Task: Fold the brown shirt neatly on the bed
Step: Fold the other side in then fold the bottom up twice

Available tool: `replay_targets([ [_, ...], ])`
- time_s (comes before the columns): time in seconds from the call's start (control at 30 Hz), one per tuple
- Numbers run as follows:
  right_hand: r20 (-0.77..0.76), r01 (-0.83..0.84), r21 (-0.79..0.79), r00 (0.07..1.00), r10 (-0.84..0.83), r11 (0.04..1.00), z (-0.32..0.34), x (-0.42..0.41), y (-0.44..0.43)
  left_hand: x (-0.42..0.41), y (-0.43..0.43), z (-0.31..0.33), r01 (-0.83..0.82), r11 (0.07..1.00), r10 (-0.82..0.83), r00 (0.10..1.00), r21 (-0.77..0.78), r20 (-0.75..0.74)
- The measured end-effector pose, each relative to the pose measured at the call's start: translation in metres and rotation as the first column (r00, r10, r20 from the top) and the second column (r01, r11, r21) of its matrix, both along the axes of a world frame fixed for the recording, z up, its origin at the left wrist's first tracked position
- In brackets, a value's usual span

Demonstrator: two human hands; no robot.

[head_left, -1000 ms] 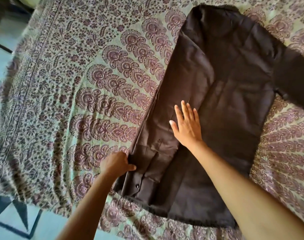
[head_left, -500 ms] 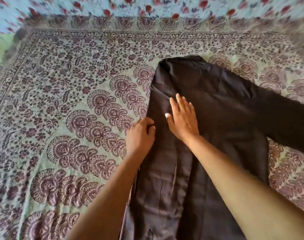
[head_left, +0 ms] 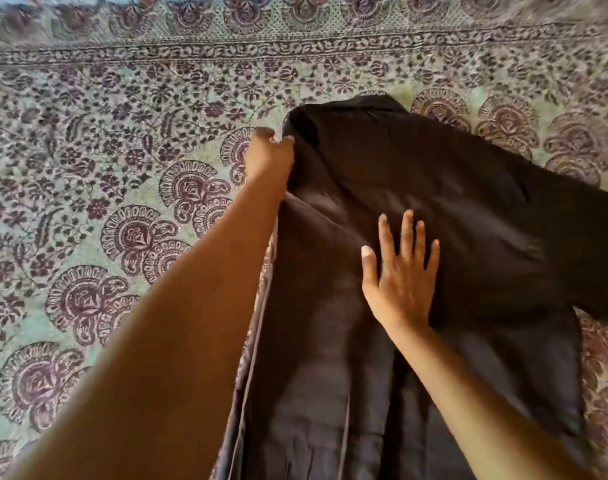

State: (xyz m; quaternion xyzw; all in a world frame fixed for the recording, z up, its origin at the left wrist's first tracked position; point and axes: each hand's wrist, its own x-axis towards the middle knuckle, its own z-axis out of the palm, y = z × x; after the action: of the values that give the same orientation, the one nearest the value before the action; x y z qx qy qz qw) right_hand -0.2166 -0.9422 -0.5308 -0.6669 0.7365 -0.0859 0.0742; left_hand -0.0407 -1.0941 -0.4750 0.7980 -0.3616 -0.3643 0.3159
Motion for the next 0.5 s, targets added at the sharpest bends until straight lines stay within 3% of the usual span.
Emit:
replay_targets([
  [0.1, 0.077, 0.011, -0.082, 0.997, -0.005, 0.997, 0.007, 0.001, -0.008, 0.005, -0.019, 0.004, -0.112, 0.993, 0.105, 0.978, -0.03, -0.178],
  [0.23, 0.219, -0.066, -0.205, 0.969, 0.112, 0.976, 0.021, 0.008, -0.038, -0.002, -0.028, 0.013, -0.033, 0.985, 0.014, 0.993, -0.169, -0.116],
  [0.3, 0.329, -0.146, -0.186, 0.922, 0.201, 0.972, 0.026, 0.012, -0.052, -0.012, -0.031, 0.014, 0.007, 0.982, -0.048, 0.976, -0.191, -0.212],
  [0.4, 0.478, -0.21, -0.13, 0.843, 0.246, 0.969, 0.03, 0.015, -0.063, -0.022, -0.036, 0.013, 0.03, 0.984, -0.111, 0.878, -0.178, -0.465],
  [0.5, 0.589, -0.153, -0.098, 0.787, 0.182, 0.983, 0.03, 0.015, -0.07, -0.021, -0.038, 0.003, 0.07, 0.989, -0.119, 0.905, -0.133, -0.409],
])
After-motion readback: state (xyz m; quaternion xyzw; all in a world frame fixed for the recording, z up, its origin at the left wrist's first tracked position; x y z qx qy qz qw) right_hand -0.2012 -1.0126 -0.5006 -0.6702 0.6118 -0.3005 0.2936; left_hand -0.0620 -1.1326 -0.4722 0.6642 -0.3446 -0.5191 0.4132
